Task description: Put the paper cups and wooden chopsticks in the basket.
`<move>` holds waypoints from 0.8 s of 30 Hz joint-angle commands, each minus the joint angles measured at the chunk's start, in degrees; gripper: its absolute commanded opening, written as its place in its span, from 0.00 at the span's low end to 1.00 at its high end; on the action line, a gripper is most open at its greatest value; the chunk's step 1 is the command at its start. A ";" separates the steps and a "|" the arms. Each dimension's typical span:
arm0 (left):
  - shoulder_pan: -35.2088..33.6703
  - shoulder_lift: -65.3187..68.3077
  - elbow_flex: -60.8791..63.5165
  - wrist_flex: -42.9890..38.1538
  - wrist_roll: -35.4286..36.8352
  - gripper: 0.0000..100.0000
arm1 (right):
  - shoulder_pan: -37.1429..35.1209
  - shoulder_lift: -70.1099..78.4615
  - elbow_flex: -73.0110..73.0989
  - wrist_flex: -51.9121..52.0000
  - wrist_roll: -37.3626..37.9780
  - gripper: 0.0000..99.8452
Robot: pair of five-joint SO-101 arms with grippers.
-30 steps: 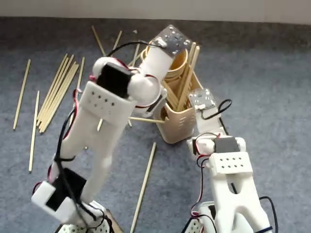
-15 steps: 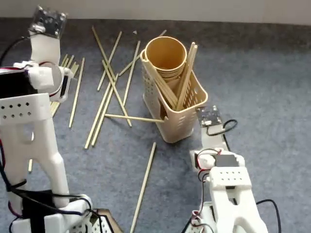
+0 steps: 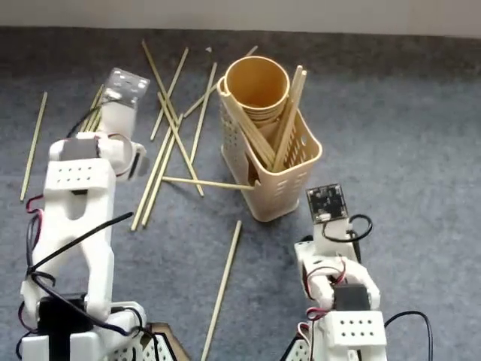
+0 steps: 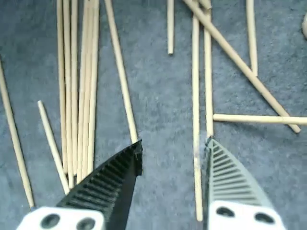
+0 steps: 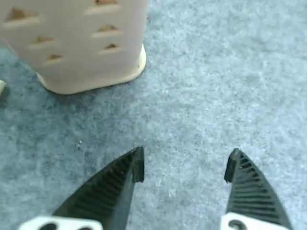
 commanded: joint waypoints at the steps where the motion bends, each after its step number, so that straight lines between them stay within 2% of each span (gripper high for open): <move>1: 4.70 -0.84 4.97 -10.29 -13.19 0.23 | -1.10 -7.78 0.92 3.38 -0.26 0.28; 3: 7.60 -1.27 8.84 -14.42 -20.22 0.26 | -2.07 -11.03 1.45 5.32 -0.26 0.28; 7: 12.44 -1.01 11.56 -19.16 -28.84 0.29 | -2.51 -14.99 1.45 7.78 -0.18 0.28; 15: 18.33 -0.92 11.82 -19.08 -33.76 0.29 | -2.51 -16.84 1.45 9.19 -0.18 0.28; 20: 22.20 0.22 14.64 -19.87 -34.20 0.29 | -2.51 -16.92 1.45 9.19 -0.18 0.28; 24: 23.60 5.23 14.73 -27.69 -33.85 0.27 | -2.51 -16.92 1.45 9.19 -0.18 0.28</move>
